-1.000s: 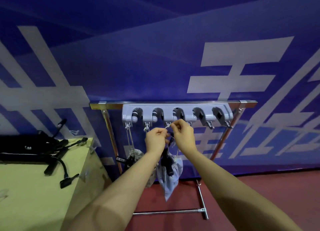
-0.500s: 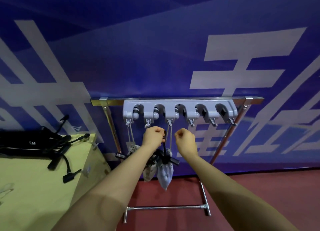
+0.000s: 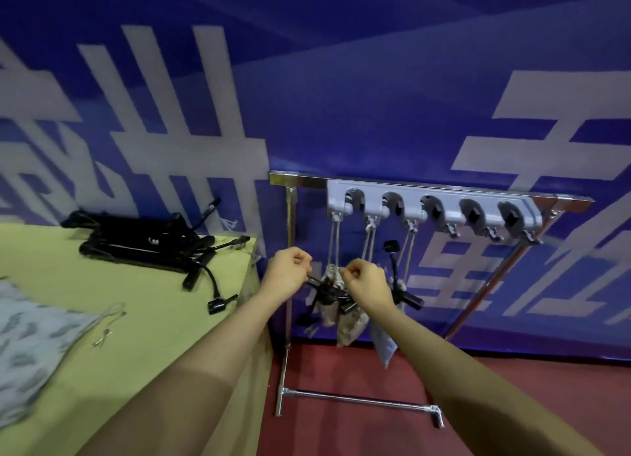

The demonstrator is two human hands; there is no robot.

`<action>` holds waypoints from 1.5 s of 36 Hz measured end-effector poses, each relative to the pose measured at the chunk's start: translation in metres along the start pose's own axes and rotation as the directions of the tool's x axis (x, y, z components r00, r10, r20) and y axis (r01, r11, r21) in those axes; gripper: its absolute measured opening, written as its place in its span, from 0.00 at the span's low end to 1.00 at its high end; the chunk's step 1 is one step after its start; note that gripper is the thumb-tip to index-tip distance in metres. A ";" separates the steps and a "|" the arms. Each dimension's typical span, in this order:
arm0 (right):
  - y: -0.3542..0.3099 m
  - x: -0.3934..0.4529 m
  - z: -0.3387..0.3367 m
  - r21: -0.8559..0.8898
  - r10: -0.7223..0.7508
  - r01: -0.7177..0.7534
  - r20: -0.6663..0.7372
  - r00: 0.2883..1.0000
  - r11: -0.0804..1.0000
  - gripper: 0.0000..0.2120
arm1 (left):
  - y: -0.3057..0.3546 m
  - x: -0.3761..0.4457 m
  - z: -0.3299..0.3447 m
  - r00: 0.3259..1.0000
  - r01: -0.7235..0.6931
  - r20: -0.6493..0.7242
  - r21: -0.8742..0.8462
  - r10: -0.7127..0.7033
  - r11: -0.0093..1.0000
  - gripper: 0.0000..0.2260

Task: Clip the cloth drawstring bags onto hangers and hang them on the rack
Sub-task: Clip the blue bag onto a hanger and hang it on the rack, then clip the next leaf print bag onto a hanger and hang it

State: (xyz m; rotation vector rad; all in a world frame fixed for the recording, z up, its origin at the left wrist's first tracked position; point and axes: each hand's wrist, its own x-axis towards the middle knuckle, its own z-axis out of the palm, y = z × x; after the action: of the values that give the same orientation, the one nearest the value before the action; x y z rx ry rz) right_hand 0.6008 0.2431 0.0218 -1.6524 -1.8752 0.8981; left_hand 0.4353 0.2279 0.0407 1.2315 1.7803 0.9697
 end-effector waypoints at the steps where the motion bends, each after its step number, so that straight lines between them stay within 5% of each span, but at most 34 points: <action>1: -0.009 -0.004 0.011 -0.002 -0.010 0.010 0.006 1.000 1.000 0.11 | -0.007 -0.003 -0.014 1.000 0.011 0.004 -0.005 -0.011 1.000 0.13; 10: -0.106 -0.027 0.121 -0.020 -0.040 0.041 0.056 0.998 0.999 0.10 | -0.078 -0.029 -0.145 0.997 0.075 -0.006 0.017 -0.075 0.997 0.15; 14: -0.145 -0.035 0.168 -0.010 -0.052 0.053 0.095 0.994 0.999 0.09 | -0.109 -0.039 -0.196 0.996 0.093 -0.013 0.044 -0.092 0.995 0.08; 28: -0.233 -0.047 0.326 0.017 -0.173 0.178 0.331 0.928 0.984 0.06 | -0.225 -0.067 -0.337 0.946 0.292 -0.209 0.227 -0.247 0.929 0.09; 38: -0.250 -0.028 0.386 -0.139 -0.222 0.358 0.567 0.793 0.923 0.15 | -0.273 -0.062 -0.343 0.883 0.458 -0.297 0.365 -0.365 0.811 0.13; 46: -0.255 -0.007 0.421 -0.252 -0.342 0.649 0.685 0.644 0.718 0.25 | -0.293 -0.044 -0.335 0.876 0.483 -0.315 0.571 -0.366 0.664 0.23; 49: -0.254 -0.003 0.432 -0.252 -0.377 0.691 0.688 0.620 0.677 0.20 | -0.295 -0.040 -0.340 0.890 0.454 -0.332 0.567 -0.314 0.688 0.15; 54: -0.255 0.004 0.433 -0.196 -0.461 0.659 0.572 0.679 0.726 0.12 | -0.290 -0.038 -0.354 0.923 0.354 -0.306 0.427 -0.235 0.832 0.09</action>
State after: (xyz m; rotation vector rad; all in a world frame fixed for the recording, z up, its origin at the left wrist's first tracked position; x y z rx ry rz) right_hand 0.1149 0.1636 -0.0799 -0.8993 -2.8641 0.7247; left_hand 0.0196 0.0602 -0.0581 1.0966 2.4246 0.5265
